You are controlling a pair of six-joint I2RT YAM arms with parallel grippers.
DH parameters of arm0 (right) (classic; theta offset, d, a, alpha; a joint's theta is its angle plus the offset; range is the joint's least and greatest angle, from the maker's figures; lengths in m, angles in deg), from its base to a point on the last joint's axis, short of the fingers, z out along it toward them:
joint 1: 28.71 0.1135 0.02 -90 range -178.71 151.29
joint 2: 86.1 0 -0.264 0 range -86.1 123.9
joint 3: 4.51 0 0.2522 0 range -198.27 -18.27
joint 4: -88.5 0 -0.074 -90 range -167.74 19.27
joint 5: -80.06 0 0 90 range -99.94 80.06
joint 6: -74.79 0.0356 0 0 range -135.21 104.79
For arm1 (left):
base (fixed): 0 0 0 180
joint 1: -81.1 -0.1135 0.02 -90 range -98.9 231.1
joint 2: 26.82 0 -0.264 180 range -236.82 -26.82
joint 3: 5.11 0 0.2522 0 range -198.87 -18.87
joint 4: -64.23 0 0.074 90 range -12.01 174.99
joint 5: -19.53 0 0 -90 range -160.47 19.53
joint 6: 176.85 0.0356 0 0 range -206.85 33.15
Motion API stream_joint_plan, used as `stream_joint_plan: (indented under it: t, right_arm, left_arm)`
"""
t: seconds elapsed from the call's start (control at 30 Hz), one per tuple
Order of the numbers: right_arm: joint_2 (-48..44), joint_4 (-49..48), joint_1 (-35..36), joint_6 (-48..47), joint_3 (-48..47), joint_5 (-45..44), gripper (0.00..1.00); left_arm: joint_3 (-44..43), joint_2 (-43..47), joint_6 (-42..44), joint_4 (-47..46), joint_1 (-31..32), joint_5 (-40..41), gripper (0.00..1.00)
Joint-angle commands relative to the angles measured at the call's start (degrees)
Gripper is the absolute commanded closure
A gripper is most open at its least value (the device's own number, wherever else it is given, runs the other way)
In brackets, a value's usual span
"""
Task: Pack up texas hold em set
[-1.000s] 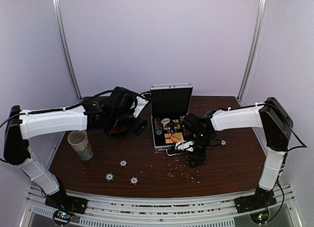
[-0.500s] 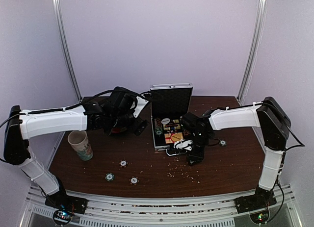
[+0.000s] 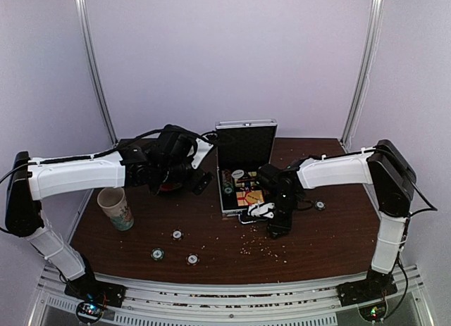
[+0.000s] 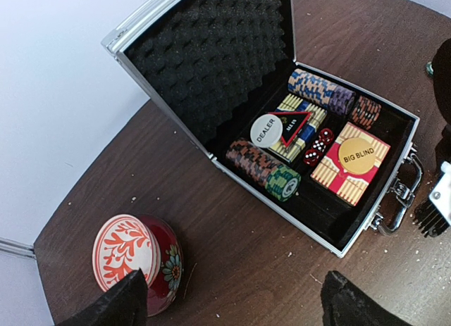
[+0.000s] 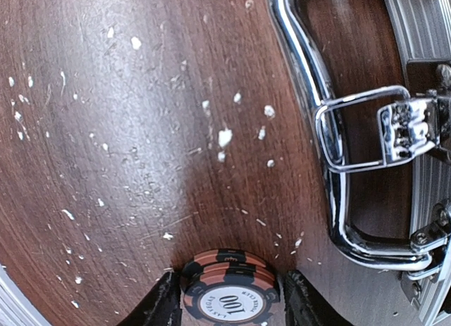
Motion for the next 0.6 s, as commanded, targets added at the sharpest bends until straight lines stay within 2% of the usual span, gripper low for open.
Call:
stream_joint_plan:
  t: [0.0, 0.33, 0.57]
  right_arm:
    - [3.77, 0.9, 0.36, 0.94, 2.32, -2.13, 0.5]
    - [4.74, 1.55, 0.7, 1.34, 1.0, -0.37, 0.67]
    - [1.67, 2.52, 0.58, 1.7, -0.74, -1.05, 0.71]
  left_arm:
    - [-0.67, 0.09, 0.63, -0.89, 0.2, 0.3, 0.13]
    - [-0.67, -0.04, 0.58, -0.8, 0.16, 0.55, 0.13]
    - [-0.67, -0.16, 0.61, -0.85, 0.22, 0.39, 0.13]
